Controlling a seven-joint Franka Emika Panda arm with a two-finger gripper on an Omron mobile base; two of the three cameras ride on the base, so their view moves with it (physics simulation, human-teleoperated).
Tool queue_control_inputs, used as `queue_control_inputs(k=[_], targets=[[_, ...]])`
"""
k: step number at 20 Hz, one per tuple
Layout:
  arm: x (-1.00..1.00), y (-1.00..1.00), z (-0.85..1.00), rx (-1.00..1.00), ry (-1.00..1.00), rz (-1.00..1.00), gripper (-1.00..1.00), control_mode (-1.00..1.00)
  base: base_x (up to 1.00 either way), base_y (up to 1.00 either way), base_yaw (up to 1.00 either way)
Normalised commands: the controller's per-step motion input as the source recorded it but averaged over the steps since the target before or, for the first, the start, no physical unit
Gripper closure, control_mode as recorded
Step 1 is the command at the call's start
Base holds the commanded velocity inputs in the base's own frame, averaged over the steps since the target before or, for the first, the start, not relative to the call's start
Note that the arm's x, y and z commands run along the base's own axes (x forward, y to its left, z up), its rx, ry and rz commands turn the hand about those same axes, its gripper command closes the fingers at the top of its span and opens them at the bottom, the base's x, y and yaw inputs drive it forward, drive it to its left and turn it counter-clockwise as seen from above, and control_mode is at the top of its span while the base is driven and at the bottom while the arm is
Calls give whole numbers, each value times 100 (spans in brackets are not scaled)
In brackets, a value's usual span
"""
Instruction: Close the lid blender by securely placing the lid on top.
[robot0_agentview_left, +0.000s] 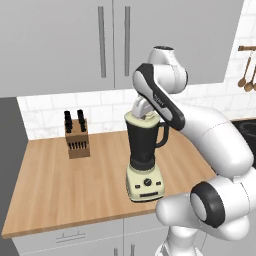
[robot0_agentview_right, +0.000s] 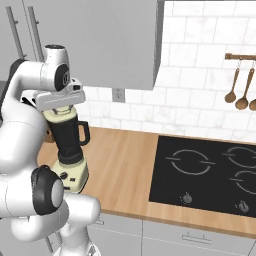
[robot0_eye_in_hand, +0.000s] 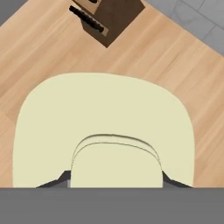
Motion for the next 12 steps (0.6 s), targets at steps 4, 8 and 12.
queue_control_inputs(k=[4,8,12], targets=[[0,7,-61,-3,0,0,100,-100,0,0,0],[0,6,-60,-3,0,0,-100,-100,0,0,0],[0,0,-52,-1,0,0,-100,-100,0,0,0]])
